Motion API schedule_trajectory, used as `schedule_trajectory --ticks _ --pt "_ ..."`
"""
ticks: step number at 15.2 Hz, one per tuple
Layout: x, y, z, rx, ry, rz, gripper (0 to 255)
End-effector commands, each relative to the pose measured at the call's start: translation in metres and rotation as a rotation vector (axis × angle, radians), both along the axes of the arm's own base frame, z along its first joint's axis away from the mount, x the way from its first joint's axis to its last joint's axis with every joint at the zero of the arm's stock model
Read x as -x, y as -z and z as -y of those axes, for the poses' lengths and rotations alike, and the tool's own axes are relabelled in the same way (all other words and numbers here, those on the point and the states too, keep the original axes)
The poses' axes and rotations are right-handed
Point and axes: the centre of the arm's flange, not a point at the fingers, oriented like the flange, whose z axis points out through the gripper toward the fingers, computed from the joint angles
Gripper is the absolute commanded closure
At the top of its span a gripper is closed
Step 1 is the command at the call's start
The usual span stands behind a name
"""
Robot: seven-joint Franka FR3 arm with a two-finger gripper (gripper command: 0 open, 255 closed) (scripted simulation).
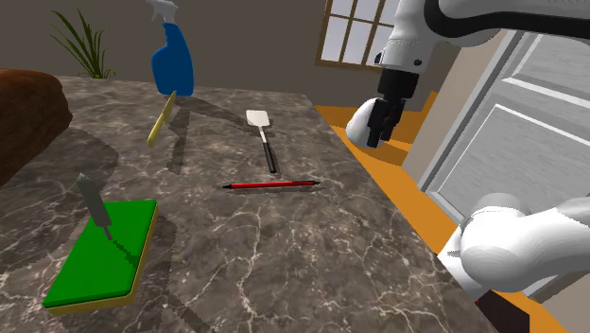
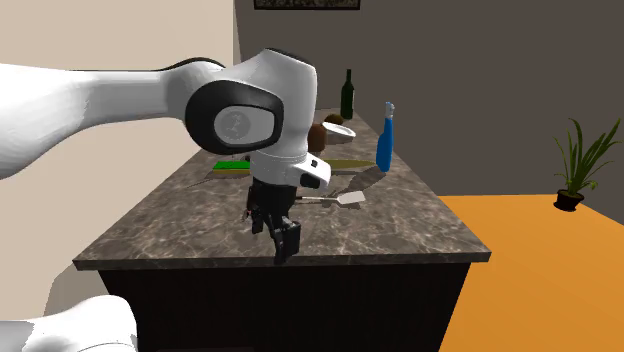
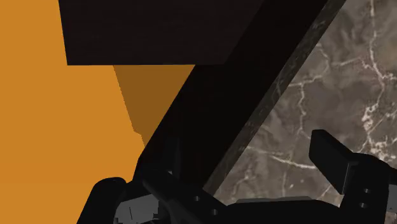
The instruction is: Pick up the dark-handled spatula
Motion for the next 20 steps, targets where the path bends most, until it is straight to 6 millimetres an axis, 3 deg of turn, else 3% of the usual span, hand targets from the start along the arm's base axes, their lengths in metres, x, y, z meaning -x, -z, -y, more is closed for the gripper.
schedule_trajectory --ticks 1,11,20 --pt "0.000 0.000 0.000 0.000 0.000 0.000 0" --pt "-0.086 -0.007 -0.101 0.069 0.293 0.004 0" --pt "-0.185 -0.009 -0.167 0.131 0.557 0.007 0"
